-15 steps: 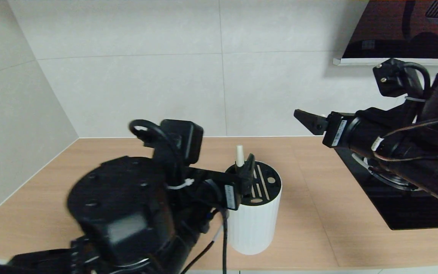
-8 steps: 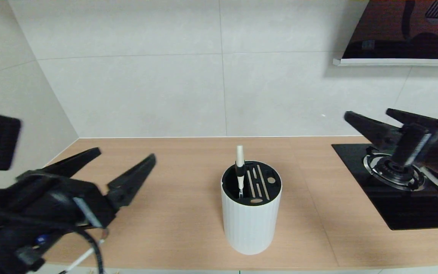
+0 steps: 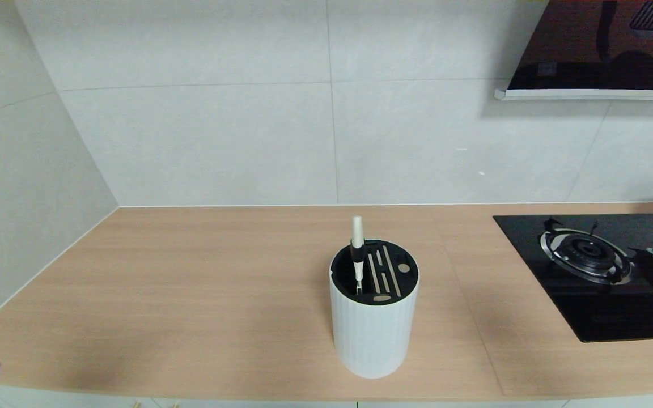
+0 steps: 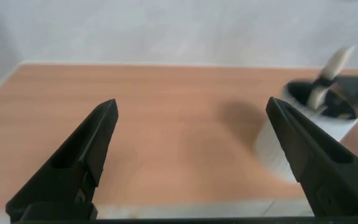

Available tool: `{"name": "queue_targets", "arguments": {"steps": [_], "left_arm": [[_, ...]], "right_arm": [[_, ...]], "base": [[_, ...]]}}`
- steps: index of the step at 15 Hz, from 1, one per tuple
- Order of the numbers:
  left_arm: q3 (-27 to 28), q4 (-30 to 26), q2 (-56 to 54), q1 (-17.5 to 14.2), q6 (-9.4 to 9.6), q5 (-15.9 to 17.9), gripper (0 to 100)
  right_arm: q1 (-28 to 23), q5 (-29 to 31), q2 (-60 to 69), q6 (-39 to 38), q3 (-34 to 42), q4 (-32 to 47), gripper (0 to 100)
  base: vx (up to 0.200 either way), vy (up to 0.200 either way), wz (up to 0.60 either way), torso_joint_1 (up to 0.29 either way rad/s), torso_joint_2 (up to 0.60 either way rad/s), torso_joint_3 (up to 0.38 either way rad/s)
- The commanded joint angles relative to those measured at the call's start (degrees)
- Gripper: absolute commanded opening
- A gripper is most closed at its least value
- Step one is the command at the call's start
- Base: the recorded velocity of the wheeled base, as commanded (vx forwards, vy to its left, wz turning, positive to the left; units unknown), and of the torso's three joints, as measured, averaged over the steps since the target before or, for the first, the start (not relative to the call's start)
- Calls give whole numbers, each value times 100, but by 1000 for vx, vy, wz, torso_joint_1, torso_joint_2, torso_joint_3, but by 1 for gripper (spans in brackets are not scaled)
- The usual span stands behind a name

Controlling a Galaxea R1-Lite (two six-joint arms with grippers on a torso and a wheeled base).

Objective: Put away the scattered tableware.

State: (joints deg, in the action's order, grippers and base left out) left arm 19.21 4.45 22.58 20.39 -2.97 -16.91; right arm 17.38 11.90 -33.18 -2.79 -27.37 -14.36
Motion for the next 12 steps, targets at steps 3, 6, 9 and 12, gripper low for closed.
{"name": "queue_targets", "arguments": {"steps": [3, 6, 9, 12], "left_arm": [[21, -902, -1704, -1178, 860, 241, 100], [100, -761, -1730, -1609, 834, 144, 100], [-207, -911, -2223, -2066, 983, 285, 100], [-612, -911, -2249, -2066, 719, 329, 100]], "right_arm": [[-1026, -197, 2747, 33, 206, 1752, 100], [-1501, -118, 2888, 121, 337, 1840, 100], [-1765, -276, 3318, 543, 812, 1832, 100], [-1765, -214, 3318, 543, 1462, 1770, 100]], "base": [[0, 0, 0, 0, 0, 0], [0, 0, 0, 0, 0, 0], [0, 0, 0, 0, 0, 0], [0, 0, 0, 0, 0, 0]]}}
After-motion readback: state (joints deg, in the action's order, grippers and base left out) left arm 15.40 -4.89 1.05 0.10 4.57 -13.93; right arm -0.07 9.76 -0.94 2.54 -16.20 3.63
